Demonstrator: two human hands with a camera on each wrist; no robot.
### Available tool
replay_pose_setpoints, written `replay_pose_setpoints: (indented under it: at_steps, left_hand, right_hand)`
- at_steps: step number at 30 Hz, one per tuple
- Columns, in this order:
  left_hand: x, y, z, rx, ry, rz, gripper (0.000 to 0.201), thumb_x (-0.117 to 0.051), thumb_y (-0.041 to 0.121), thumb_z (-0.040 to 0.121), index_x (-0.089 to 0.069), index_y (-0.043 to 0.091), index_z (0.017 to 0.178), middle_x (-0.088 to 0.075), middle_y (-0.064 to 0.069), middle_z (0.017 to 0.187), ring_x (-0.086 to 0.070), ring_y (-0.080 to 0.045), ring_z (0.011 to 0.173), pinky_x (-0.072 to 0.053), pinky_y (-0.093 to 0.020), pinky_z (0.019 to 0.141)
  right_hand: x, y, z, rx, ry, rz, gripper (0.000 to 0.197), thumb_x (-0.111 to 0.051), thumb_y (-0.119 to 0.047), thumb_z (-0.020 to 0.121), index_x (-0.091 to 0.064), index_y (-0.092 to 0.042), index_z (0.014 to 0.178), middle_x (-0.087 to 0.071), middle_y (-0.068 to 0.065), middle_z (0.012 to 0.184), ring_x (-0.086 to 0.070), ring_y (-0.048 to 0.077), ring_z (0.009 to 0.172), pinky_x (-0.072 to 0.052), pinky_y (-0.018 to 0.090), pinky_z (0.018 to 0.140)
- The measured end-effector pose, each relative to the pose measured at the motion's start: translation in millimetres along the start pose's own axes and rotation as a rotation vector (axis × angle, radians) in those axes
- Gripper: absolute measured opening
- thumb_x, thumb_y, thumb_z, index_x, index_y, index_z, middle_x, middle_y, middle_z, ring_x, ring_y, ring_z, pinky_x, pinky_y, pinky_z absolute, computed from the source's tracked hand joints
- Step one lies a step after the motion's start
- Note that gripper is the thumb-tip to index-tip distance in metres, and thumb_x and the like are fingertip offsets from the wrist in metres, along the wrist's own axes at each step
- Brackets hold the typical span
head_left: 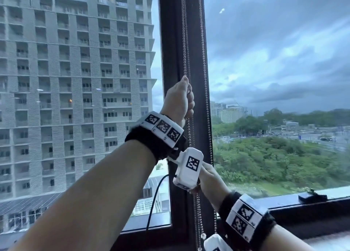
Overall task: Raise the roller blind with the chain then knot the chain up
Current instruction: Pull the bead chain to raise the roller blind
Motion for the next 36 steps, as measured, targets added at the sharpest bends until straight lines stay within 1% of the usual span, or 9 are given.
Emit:
replay_pose_setpoints:
  at_steps: [3,7,11,16,23,27,29,32,36]
  left_hand:
    - [0.0,-10.8,-10.8,-0.013,-0.008,0.019,0.043,-0.031,0.034,0.100,-0.029,0.023,0.058,-0.027,0.010,0.043,-0.019,-0.007,0.035,-0.014,-0.018,0.035]
    - [2.6,-44.0,-34.5,0.016,-0.031,0.060,0.044,-0.031,0.034,0.099,-0.031,0.022,0.057,-0.030,0.010,0.042,-0.022,-0.005,0.034,-0.019,-0.018,0.034]
    - [9.3,-50.4,-44.5,0.009,-0.041,0.043,0.043,-0.030,0.030,0.100,-0.031,0.020,0.058,-0.030,0.010,0.042,-0.022,-0.005,0.035,-0.020,-0.016,0.033]
    - [12.3,-46.2,-46.9,-0.001,-0.040,0.080,0.043,-0.030,0.031,0.100,-0.031,0.020,0.059,-0.031,0.009,0.042,-0.023,-0.007,0.036,-0.021,-0.018,0.035]
    - [18.1,-41.2,-44.0,-0.080,-0.027,0.182,0.041,-0.032,0.031,0.100,-0.038,0.017,0.063,-0.033,0.005,0.051,-0.028,-0.008,0.041,-0.028,-0.019,0.040]
    - [31.1,-53.1,-49.4,-0.079,-0.022,0.197,0.038,-0.033,0.030,0.100,-0.047,0.013,0.070,-0.036,0.003,0.052,-0.033,-0.010,0.045,-0.033,-0.024,0.046]
    - [39.3,-61.9,-54.8,-0.056,0.003,0.208,0.037,-0.034,0.030,0.100,-0.049,0.014,0.070,-0.034,0.003,0.052,-0.032,-0.009,0.044,-0.031,-0.022,0.043]
    - [49.1,-71.0,-60.1,-0.034,0.042,0.222,0.037,-0.034,0.030,0.100,-0.050,0.015,0.070,-0.034,0.003,0.052,-0.029,-0.009,0.044,-0.025,-0.022,0.042]
    - [56.3,-73.1,-59.5,-0.014,0.062,0.195,0.037,-0.034,0.029,0.100,-0.049,0.016,0.069,-0.032,0.004,0.052,-0.026,-0.008,0.044,-0.022,-0.021,0.042]
  right_hand:
    - [-0.1,-4.6,5.3,-0.011,-0.014,0.043,0.032,-0.039,-0.020,0.098,-0.053,-0.009,0.071,-0.054,0.004,0.056,-0.046,0.017,0.049,-0.037,0.030,0.049]
    - [2.3,-13.3,7.4,-0.004,-0.009,0.067,0.035,-0.033,-0.013,0.098,-0.055,-0.005,0.072,-0.052,0.017,0.064,-0.048,0.021,0.050,-0.039,0.027,0.050]
    - [6.2,-13.4,6.5,-0.054,0.004,0.094,0.031,-0.028,-0.005,0.095,-0.056,-0.001,0.082,-0.055,0.015,0.056,-0.053,0.018,0.040,-0.043,0.022,0.039]
    - [9.0,-26.0,14.0,-0.022,0.042,0.069,0.030,-0.028,-0.005,0.094,-0.055,-0.002,0.083,-0.055,0.008,0.054,-0.050,0.020,0.043,-0.042,0.026,0.048]
    - [10.8,-55.8,33.3,0.103,0.096,0.015,0.022,-0.037,-0.012,0.097,-0.053,0.002,0.091,-0.055,0.007,0.060,-0.049,0.017,0.047,-0.039,0.025,0.047]
    - [11.6,-61.5,42.8,0.130,0.132,-0.003,0.018,-0.041,-0.013,0.096,-0.053,-0.004,0.087,-0.056,0.003,0.059,-0.052,0.013,0.048,-0.041,0.020,0.045]
    - [15.6,-61.3,46.2,0.168,0.172,-0.048,0.014,-0.046,-0.021,0.092,-0.055,-0.011,0.088,-0.058,0.005,0.070,-0.055,0.014,0.059,-0.046,0.023,0.053]
    - [24.1,-64.5,48.7,0.245,0.249,-0.152,0.017,-0.050,-0.034,0.083,-0.057,-0.023,0.092,-0.060,0.002,0.089,-0.056,0.015,0.080,-0.049,0.036,0.078]
    - [22.9,-70.5,52.3,0.271,0.256,-0.151,0.032,-0.049,-0.038,0.080,-0.054,-0.024,0.108,-0.056,0.005,0.101,-0.053,0.015,0.090,-0.047,0.041,0.093]
Point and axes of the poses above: each hand's wrist, its own z-axis towards the middle knuckle, its own x-axis out of the back of the hand, y = z × x, the point moved 10 cm from there along z, towards the middle knuckle
